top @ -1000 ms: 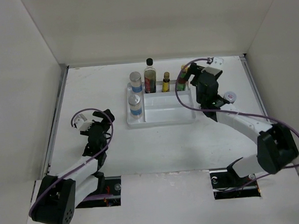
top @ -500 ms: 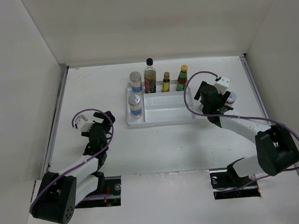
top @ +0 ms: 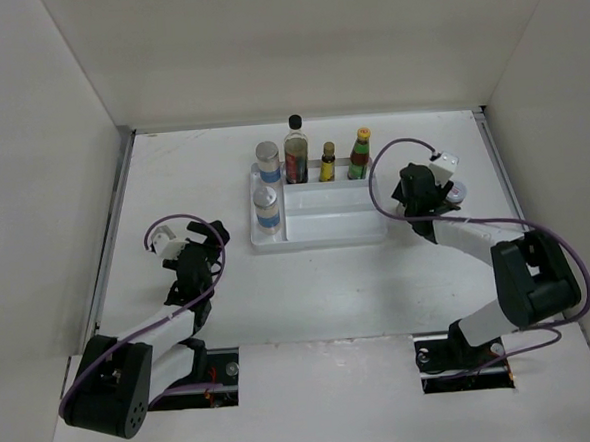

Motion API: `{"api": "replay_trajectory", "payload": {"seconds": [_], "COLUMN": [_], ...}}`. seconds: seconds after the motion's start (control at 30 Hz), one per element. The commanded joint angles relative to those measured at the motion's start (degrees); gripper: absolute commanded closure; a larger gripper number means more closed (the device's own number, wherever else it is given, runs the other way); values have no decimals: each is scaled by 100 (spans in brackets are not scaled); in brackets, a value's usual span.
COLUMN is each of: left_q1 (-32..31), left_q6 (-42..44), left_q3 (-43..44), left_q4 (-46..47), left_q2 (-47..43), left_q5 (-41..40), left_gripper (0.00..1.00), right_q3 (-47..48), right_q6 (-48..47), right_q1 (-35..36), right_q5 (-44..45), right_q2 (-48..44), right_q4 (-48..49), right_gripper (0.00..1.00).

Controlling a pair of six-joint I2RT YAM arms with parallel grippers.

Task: Organize the condiment bottles

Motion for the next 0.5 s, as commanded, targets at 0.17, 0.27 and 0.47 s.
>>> {"api": "replay_trajectory", "payload": {"seconds": [0.17, 0.27, 0.47], "left_q1": [31, 31, 39], "left_q6": [-67, -67, -67], "left_q3": [154, 163, 171], "left_q4": [191, 191, 208], "left_q2": [57, 66, 101], "left_q5": [107, 142, 151], "left_gripper": [0, 0, 0], "right_q3": [164, 366, 911], "right_q6": [-820, -926, -812], "right_q1": [968, 1610, 2928], "right_q5": [783, 748, 72], "right_q2": [-1102, -1129, -481], "right_q4": [719, 667, 824], "right_gripper": [60, 60, 59]}}
